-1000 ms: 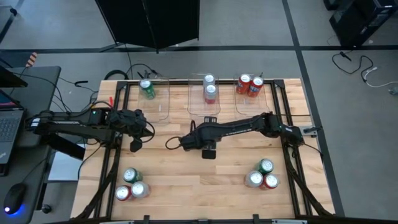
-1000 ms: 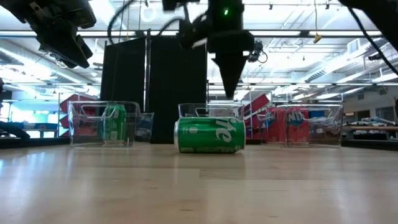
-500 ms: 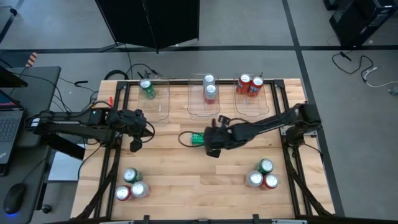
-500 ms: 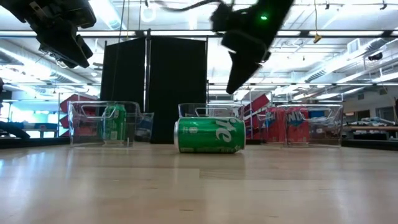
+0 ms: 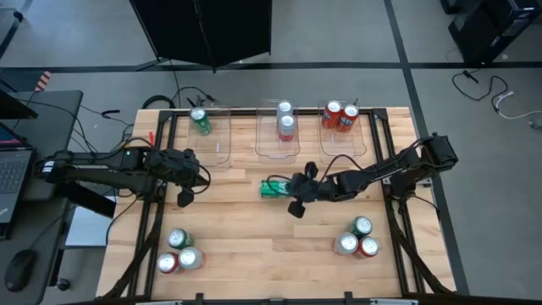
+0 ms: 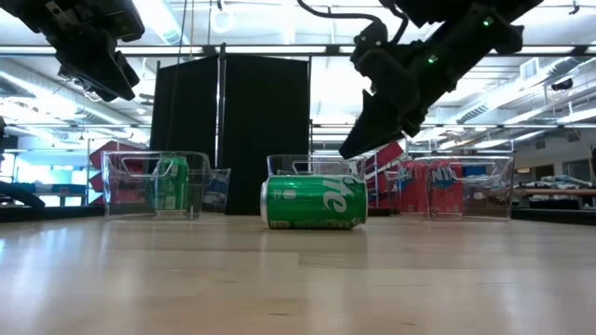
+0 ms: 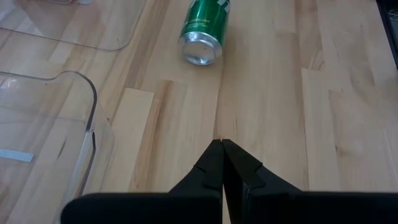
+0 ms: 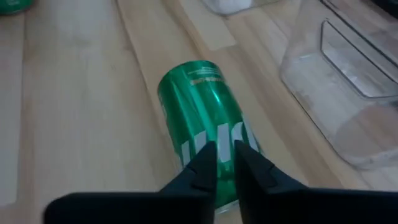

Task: Sort soda cans
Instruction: Put the green soda can into the left transparent bin

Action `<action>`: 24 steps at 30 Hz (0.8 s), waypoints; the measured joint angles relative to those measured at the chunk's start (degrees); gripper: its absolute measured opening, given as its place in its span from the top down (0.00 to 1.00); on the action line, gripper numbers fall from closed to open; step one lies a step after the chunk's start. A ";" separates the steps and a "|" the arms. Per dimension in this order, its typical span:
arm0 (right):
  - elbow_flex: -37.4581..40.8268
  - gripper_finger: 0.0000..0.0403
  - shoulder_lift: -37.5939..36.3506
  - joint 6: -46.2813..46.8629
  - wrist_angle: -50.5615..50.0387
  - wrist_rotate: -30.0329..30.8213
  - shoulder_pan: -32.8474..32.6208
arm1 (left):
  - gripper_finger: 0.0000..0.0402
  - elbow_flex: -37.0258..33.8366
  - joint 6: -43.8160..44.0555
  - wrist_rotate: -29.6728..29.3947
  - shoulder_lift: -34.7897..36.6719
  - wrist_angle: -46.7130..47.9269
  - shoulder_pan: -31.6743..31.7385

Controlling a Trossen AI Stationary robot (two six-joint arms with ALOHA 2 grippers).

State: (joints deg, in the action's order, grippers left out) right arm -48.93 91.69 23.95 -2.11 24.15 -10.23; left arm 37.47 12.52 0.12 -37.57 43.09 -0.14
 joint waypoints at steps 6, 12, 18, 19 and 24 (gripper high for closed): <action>-1.33 0.63 0.01 0.35 -2.53 -0.29 -0.08 | 0.99 0.00 0.11 0.00 -0.04 -0.02 0.00; -1.33 0.30 0.00 -1.74 -6.02 0.36 0.43 | 0.99 0.00 -0.06 -0.01 -0.04 0.00 -0.01; -1.33 0.11 1.14 -5.37 -5.18 -1.28 1.89 | 0.99 0.00 -0.35 -0.02 -0.04 0.04 0.00; -1.33 0.10 2.15 -6.25 -4.37 -1.49 1.99 | 0.99 0.00 -0.38 -0.02 -0.04 0.08 0.00; -1.38 0.09 7.46 -9.00 -1.62 -3.19 2.54 | 0.99 0.00 -0.44 -0.02 -0.06 0.16 -0.02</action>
State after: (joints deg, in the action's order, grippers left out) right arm -50.31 99.15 14.95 -3.73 20.96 -7.69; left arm 37.47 12.08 0.10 -37.63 43.26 -0.16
